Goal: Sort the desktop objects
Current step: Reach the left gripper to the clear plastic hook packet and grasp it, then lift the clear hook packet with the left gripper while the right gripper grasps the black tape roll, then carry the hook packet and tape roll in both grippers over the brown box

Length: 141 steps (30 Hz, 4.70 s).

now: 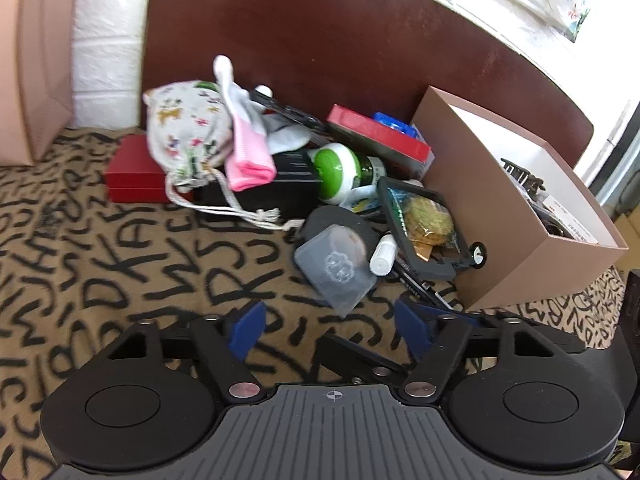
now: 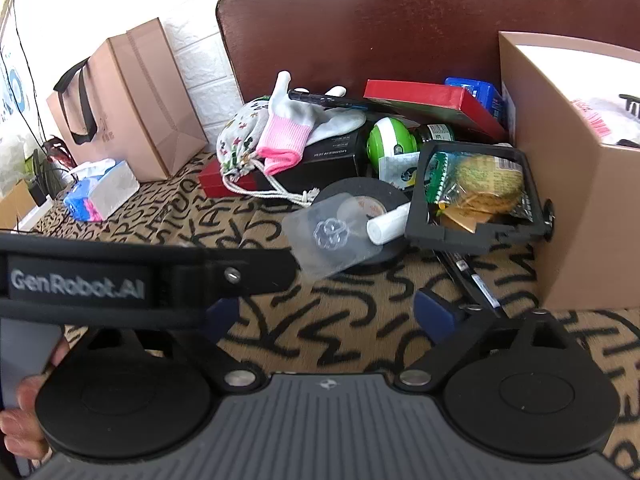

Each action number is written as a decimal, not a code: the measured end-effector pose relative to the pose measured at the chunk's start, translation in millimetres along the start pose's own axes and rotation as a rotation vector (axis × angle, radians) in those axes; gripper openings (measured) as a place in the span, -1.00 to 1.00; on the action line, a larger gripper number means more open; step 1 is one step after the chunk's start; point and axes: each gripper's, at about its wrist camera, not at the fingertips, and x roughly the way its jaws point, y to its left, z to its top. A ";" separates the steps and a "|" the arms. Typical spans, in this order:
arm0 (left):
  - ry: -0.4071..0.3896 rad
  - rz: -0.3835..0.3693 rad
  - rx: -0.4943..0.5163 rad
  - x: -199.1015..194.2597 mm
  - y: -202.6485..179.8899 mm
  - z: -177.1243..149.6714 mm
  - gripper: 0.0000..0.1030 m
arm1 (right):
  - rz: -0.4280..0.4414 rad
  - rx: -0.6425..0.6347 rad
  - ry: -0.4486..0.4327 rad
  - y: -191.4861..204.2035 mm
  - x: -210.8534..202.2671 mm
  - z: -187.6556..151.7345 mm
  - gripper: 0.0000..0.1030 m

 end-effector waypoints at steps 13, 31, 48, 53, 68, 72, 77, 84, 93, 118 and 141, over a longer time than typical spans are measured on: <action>0.037 -0.056 -0.037 44.8 4.4 25.7 0.26 | -0.001 0.028 -0.042 -20.5 30.8 17.0 0.64; 0.020 0.007 -0.080 39.5 12.6 22.1 -0.53 | -0.012 0.015 -0.041 -24.6 35.4 14.7 0.43; 0.055 -0.043 -0.115 -61.6 -4.4 -73.8 -0.49 | 0.101 -0.082 0.060 24.9 -60.5 -51.1 -0.20; 0.009 -0.027 -0.105 -73.0 -9.5 -71.8 -0.23 | 0.088 -0.100 0.029 33.5 -81.0 -58.0 -0.14; -0.019 -0.016 -0.104 -20.6 6.3 -26.1 0.20 | 0.001 -0.096 -0.056 9.4 -41.8 -20.8 0.09; -0.001 -0.031 -0.096 -1.5 9.1 -18.2 0.18 | -0.004 -0.101 -0.052 6.1 -25.3 -13.1 0.09; -0.001 -0.050 -0.072 11.7 8.2 -8.9 0.17 | -0.007 -0.087 -0.052 -1.5 -10.1 -7.7 0.09; 0.004 -0.020 -0.029 20.0 2.8 -2.7 -0.10 | -0.007 -0.088 -0.040 -6.0 4.7 -5.1 0.09; -0.011 -0.043 -0.073 5.4 5.3 -2.5 -0.21 | -0.018 -0.112 -0.063 -2.9 -3.6 -1.5 -0.08; 0.070 0.024 -0.083 -42.5 22.0 -67.1 0.45 | 0.096 -0.204 0.053 39.4 -36.9 -46.8 0.40; 0.074 0.088 0.105 -29.0 11.3 -64.4 0.00 | -0.101 -0.187 0.065 -16.3 -44.6 -38.9 0.56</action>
